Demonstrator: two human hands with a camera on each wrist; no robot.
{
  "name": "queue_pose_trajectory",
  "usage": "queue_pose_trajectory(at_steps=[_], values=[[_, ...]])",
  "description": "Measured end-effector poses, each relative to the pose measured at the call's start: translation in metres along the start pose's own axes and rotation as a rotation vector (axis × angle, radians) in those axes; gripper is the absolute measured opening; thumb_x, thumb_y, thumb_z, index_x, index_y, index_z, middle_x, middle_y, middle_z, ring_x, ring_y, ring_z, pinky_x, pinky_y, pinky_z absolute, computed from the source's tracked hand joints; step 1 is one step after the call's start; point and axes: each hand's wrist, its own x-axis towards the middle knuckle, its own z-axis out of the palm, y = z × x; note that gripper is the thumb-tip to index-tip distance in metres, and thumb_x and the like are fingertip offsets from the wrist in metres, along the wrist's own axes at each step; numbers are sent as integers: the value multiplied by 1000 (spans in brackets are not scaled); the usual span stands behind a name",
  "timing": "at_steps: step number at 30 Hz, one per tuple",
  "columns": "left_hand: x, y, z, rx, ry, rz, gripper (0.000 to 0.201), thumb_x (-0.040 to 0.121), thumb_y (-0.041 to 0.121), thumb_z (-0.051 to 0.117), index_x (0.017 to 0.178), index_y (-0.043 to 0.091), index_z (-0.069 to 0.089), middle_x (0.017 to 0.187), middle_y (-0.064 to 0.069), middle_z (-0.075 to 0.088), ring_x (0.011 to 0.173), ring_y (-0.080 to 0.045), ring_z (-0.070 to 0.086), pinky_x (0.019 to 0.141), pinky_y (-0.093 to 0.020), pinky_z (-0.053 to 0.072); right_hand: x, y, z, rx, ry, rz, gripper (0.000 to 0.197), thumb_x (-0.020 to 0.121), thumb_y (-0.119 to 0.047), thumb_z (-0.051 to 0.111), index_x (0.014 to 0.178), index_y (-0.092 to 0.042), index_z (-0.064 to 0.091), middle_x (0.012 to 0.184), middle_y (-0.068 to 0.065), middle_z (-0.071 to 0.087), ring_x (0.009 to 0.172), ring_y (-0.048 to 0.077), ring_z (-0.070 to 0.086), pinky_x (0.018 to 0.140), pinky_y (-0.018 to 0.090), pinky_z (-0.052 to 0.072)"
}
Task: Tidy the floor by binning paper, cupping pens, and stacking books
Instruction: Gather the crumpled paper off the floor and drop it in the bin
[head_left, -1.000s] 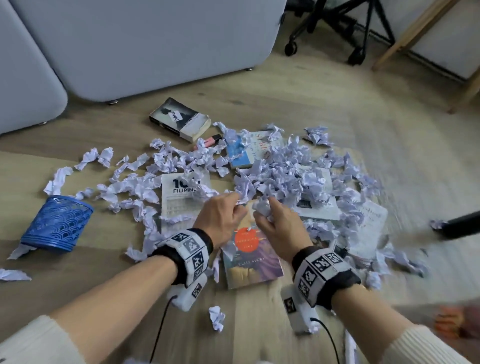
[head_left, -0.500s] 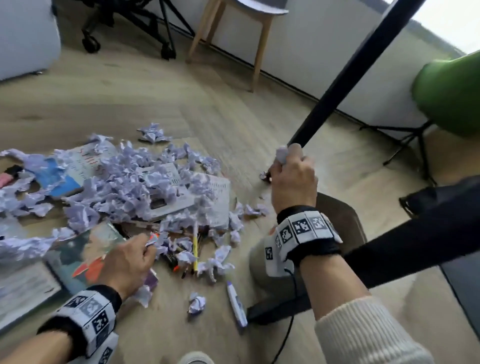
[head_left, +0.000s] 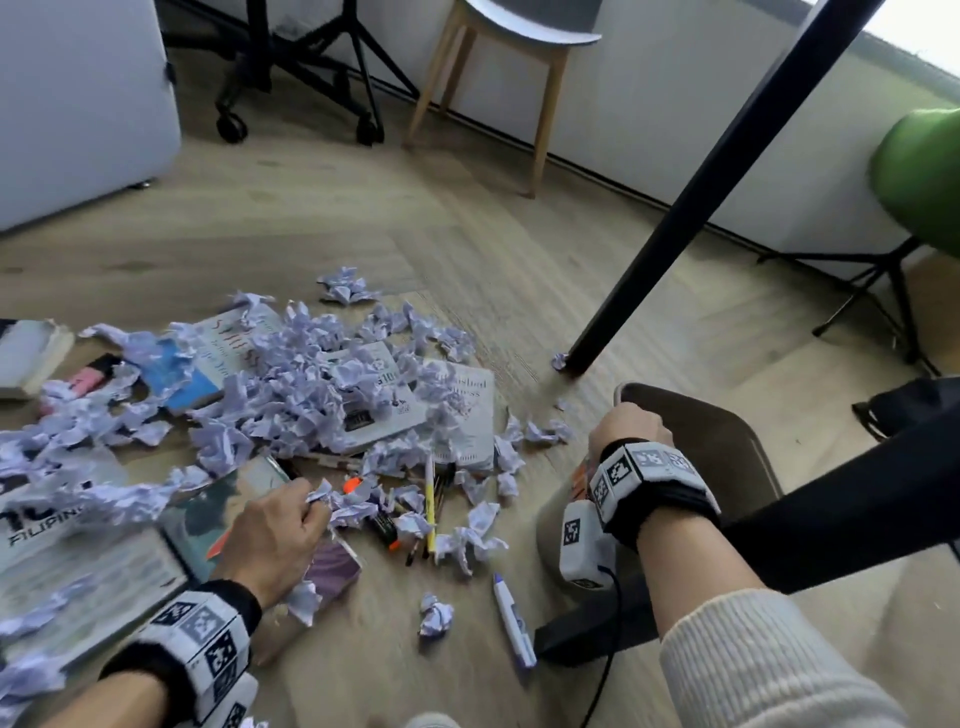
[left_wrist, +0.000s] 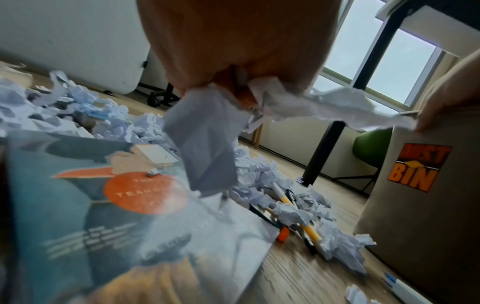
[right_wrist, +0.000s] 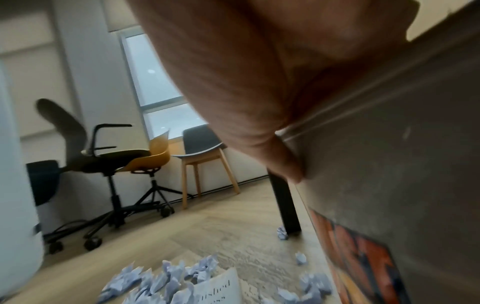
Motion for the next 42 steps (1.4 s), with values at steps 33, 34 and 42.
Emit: queue_pose_trajectory(at_steps=[33, 34, 42], values=[[-325, -12, -302, 174, 1307, -581, 26, 95, 25, 48, 68, 26, 46, 61, 10, 47, 60, -7, 47, 58, -24, 39, -430, -196, 51, -96, 653, -3058, 25, 84, -7, 35, 86, -23, 55, 71, -2, 53, 62, 23, 51, 59, 34, 48], [-331, -12, -301, 168, 1256, -604, 26, 96, 30, 48, 71, 23, 48, 68, 8, 50, 66, -8, 51, 63, -26, 43, -444, -188, 48, -85, 663, -3122, 25, 85, -7, 35, 86, -23, 54, 70, -1, 52, 61, 23, 50, 59, 35, 48], [-386, 16, -308, 617, 1308, -677, 24, 93, 36, 53, 89, 20, 70, 86, 6, 65, 64, -12, 60, 65, -36, 52, -484, -165, 23, -114, 586, -3202, 26, 87, -8, 34, 93, -24, 54, 75, -2, 56, 66, 24, 54, 67, 37, 51]])
